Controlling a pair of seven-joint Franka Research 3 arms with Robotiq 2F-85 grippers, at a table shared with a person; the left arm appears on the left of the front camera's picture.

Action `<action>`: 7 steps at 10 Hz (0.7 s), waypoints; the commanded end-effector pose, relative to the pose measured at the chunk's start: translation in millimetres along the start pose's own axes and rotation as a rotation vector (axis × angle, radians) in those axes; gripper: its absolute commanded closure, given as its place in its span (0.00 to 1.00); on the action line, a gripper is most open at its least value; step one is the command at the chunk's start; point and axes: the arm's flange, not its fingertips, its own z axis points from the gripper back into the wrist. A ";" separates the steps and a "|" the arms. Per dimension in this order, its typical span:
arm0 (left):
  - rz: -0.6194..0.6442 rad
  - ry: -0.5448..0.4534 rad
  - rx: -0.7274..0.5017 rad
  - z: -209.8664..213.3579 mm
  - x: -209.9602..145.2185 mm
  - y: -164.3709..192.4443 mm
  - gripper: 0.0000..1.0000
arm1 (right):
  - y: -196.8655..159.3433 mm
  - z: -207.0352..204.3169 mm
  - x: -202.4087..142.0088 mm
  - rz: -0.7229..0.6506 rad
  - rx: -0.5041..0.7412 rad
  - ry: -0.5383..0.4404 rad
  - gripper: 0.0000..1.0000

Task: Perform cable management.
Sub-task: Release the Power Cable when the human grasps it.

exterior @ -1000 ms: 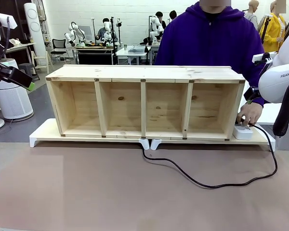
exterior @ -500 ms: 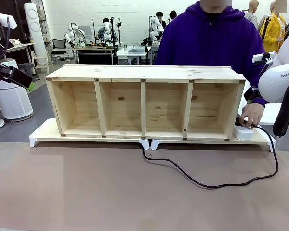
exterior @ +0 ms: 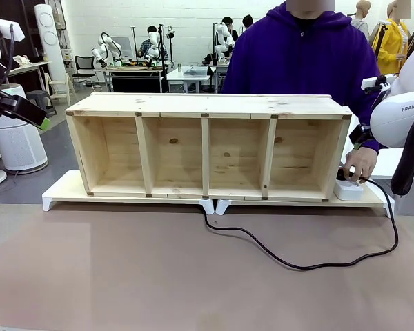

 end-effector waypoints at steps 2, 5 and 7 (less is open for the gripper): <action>-0.004 -0.011 0.005 -1.1 1.7 0.2 0.00 | 0.0 0.2 0.4 0.000 0.000 0.000 0.00; -0.004 -0.011 0.005 -1.1 1.7 0.2 0.00 | 0.0 0.2 0.4 0.000 0.000 0.000 0.00; -0.004 -0.011 0.005 -1.1 1.7 0.2 0.00 | 0.0 0.2 0.4 0.000 0.000 0.000 0.00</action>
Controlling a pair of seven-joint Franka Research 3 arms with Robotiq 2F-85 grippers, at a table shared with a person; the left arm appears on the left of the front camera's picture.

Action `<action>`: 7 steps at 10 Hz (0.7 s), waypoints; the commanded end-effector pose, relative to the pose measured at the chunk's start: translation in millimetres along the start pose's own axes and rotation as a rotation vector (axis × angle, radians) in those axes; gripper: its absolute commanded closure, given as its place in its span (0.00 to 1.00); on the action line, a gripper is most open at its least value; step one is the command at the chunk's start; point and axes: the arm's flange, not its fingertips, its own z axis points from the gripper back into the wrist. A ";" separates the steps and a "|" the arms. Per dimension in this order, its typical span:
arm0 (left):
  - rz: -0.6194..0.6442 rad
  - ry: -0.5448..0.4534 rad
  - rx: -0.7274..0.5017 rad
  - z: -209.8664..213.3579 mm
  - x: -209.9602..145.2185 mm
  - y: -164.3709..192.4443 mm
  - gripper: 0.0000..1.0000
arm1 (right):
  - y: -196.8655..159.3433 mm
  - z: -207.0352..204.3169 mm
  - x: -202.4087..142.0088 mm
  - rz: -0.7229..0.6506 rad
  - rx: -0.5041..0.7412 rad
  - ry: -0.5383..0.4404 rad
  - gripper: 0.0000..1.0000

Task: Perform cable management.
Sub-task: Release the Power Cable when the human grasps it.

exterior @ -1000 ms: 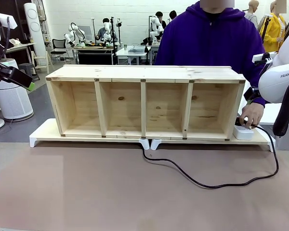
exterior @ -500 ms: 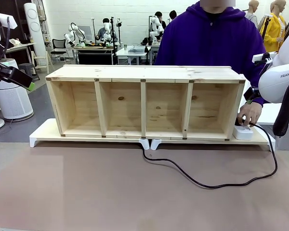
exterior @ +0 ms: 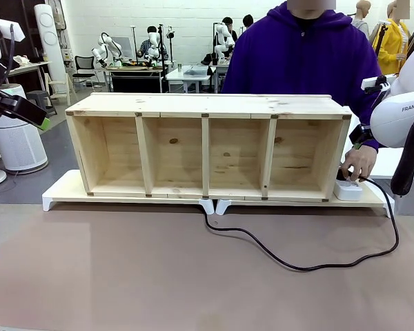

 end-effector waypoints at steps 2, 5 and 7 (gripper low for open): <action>-0.004 -0.011 0.005 -1.1 1.7 0.2 0.00 | 0.0 0.2 0.4 0.000 0.000 0.000 0.00; -0.004 -0.011 0.005 -1.1 1.7 0.2 0.00 | 0.0 0.2 0.4 0.000 0.000 0.000 0.00; -0.004 -0.011 0.005 -1.1 1.7 0.2 0.00 | 0.0 0.2 0.4 0.000 0.000 0.000 0.00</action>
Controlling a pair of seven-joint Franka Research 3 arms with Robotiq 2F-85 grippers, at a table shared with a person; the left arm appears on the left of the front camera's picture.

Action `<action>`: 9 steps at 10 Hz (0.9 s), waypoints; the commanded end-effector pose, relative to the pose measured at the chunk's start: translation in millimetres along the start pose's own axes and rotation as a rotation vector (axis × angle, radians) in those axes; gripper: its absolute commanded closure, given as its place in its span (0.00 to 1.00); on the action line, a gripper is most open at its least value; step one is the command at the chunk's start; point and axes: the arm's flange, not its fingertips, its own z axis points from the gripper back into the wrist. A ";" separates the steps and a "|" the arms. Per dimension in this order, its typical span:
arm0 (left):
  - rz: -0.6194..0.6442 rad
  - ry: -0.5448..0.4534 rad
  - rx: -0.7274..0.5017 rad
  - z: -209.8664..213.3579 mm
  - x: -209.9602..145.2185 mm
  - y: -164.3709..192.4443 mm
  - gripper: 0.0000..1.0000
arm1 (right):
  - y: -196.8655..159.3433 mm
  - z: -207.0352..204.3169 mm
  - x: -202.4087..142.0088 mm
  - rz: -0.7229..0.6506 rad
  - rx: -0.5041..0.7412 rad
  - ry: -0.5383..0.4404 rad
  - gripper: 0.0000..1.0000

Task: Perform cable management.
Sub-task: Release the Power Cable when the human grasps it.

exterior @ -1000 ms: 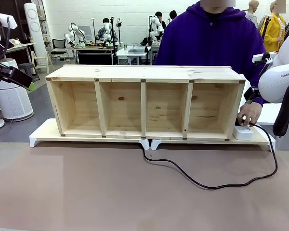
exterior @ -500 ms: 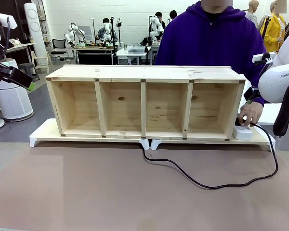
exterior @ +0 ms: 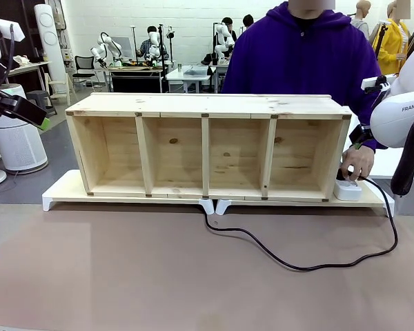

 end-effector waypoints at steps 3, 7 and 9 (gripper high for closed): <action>-0.004 -0.011 0.005 -1.1 1.7 0.2 0.00 | 0.0 0.2 0.4 0.000 0.000 0.000 0.00; -0.004 -0.011 0.005 -1.1 1.7 0.2 0.00 | 0.0 0.2 0.4 0.000 0.000 0.000 0.00; -0.004 -0.011 0.005 -1.1 1.7 0.2 0.00 | 0.0 0.2 0.4 0.000 0.000 0.000 0.00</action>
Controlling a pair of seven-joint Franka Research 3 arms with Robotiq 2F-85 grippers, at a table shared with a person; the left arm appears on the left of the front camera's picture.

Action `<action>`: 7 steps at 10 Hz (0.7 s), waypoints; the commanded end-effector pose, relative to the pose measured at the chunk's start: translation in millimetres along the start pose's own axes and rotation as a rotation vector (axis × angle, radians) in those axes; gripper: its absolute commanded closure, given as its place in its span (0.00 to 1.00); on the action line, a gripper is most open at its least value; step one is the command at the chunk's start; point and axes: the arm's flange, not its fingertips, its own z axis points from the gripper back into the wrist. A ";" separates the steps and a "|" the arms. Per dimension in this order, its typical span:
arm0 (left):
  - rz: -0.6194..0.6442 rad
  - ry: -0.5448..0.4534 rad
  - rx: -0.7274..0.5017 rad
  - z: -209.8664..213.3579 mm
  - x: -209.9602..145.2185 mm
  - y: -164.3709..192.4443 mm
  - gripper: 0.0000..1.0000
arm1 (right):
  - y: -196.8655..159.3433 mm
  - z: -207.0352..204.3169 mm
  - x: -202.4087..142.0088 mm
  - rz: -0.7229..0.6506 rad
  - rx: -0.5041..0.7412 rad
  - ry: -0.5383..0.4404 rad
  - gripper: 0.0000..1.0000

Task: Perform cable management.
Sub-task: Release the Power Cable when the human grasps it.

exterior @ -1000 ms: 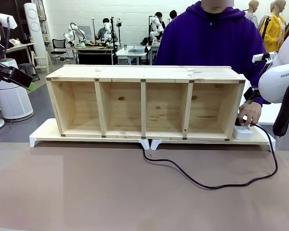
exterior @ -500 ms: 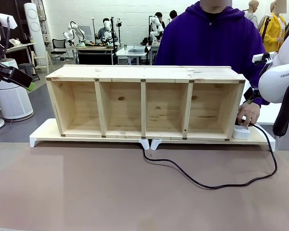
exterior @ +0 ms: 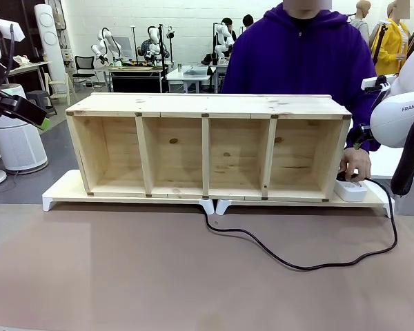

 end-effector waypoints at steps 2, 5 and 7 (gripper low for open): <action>-0.004 -0.011 0.005 -1.1 1.7 0.2 0.00 | 0.0 0.2 0.4 0.000 0.000 0.000 0.00; -0.004 -0.011 0.005 -1.1 1.7 0.2 0.00 | 0.0 0.2 0.4 0.000 0.000 0.000 0.00; -0.004 -0.011 0.005 -1.1 1.7 0.2 0.00 | 0.0 0.2 0.4 0.000 0.000 0.000 0.00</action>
